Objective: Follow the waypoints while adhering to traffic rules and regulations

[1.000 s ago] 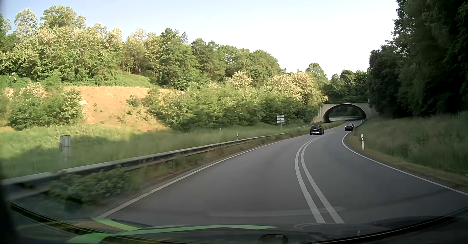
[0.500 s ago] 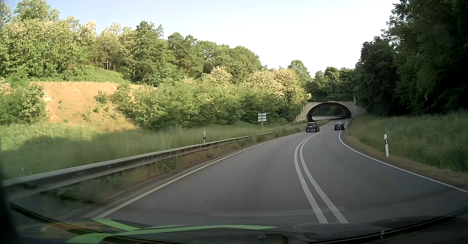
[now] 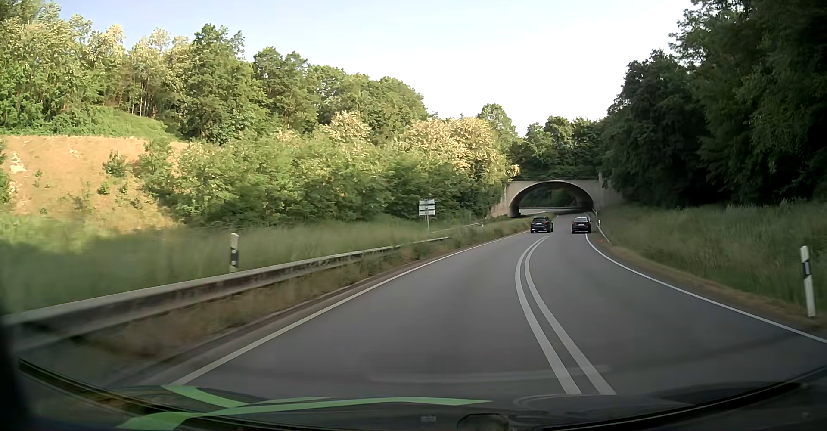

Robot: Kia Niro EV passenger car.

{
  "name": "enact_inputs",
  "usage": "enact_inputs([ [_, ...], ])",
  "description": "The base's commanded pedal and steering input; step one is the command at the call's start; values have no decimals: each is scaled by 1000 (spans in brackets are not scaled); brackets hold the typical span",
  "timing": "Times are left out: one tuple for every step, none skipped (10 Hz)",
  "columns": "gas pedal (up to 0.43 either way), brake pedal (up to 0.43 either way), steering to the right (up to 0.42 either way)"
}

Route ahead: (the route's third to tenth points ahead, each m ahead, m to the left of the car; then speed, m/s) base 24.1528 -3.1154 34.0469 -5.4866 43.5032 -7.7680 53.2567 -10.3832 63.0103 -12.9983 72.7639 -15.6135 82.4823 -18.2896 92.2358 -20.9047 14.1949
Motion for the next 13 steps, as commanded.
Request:
enact_inputs([
  [280,0,46],
  [280,0,44],
  [280,0,43],
  [280,0,43],
  [280,0,39],
  [287,0,33],
  [287,0,30],
  [299,0,30],
  [311,0,31],
  [311,0,31],
  [311,0,30],
  [311,0,29],
  [311,0,29],
])
